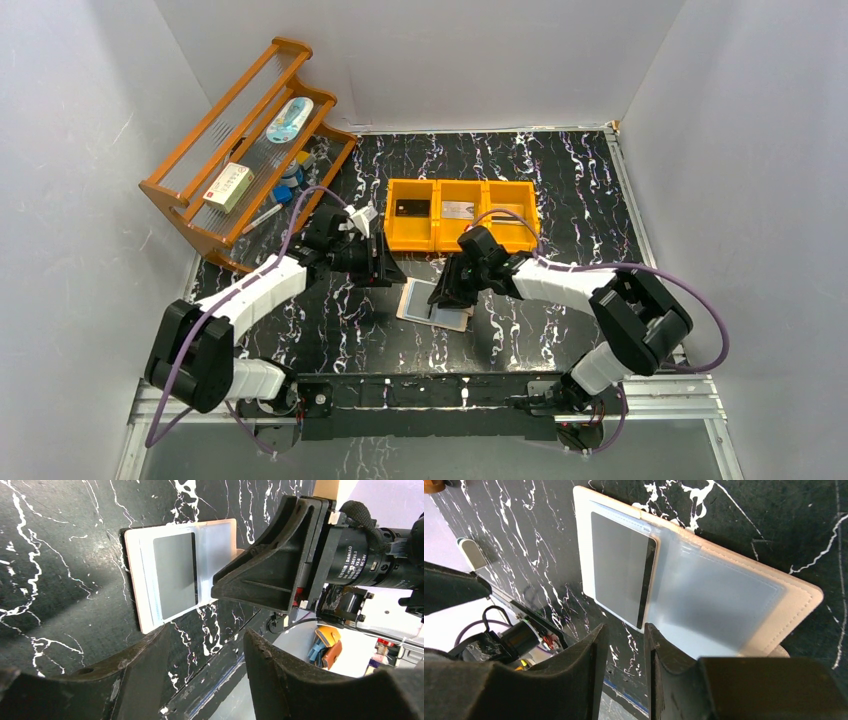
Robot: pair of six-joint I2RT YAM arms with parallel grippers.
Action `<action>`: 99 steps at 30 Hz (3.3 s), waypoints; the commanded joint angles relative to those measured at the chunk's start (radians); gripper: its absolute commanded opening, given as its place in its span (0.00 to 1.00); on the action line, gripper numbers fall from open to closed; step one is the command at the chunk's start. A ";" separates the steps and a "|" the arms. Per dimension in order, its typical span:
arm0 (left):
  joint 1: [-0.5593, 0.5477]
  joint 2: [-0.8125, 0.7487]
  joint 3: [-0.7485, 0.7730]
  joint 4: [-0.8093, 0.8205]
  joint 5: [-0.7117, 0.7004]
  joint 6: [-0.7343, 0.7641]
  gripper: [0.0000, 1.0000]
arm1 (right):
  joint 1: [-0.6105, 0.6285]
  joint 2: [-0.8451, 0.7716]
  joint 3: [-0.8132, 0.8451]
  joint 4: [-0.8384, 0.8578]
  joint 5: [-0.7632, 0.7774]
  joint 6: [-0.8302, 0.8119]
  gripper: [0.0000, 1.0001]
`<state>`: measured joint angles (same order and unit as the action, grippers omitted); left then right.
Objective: Take the credit cards out of the card holder
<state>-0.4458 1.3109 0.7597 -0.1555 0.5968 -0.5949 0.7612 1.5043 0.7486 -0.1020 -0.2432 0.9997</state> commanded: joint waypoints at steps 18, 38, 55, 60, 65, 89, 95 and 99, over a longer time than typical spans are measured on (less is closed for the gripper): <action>-0.109 0.240 0.095 0.004 0.070 0.021 0.39 | -0.025 0.077 -0.052 0.217 0.029 0.106 0.35; -0.156 0.353 0.034 0.014 0.000 0.052 0.21 | -0.033 0.121 -0.058 0.254 -0.025 0.113 0.28; -0.162 0.263 0.099 -0.039 -0.202 0.064 0.31 | -0.031 0.103 -0.037 0.212 -0.005 0.094 0.29; -0.162 0.290 0.065 0.025 -0.145 0.037 0.30 | -0.032 0.107 -0.038 0.218 -0.012 0.094 0.29; -0.162 0.289 0.020 0.056 -0.112 0.025 0.24 | -0.032 0.110 -0.043 0.264 -0.044 0.097 0.27; -0.166 0.326 0.001 0.010 -0.147 0.038 0.19 | -0.044 0.090 -0.037 0.200 -0.051 0.066 0.00; -0.166 0.319 -0.003 0.007 -0.171 0.032 0.19 | -0.100 0.032 -0.087 0.190 -0.074 0.022 0.00; -0.166 0.322 0.005 0.003 -0.169 0.035 0.19 | -0.123 0.017 -0.109 0.213 -0.108 0.010 0.00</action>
<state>-0.6056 1.6096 0.7635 -0.0879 0.4812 -0.5770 0.6613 1.5532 0.6582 0.0978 -0.3183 1.0374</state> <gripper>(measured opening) 0.186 0.011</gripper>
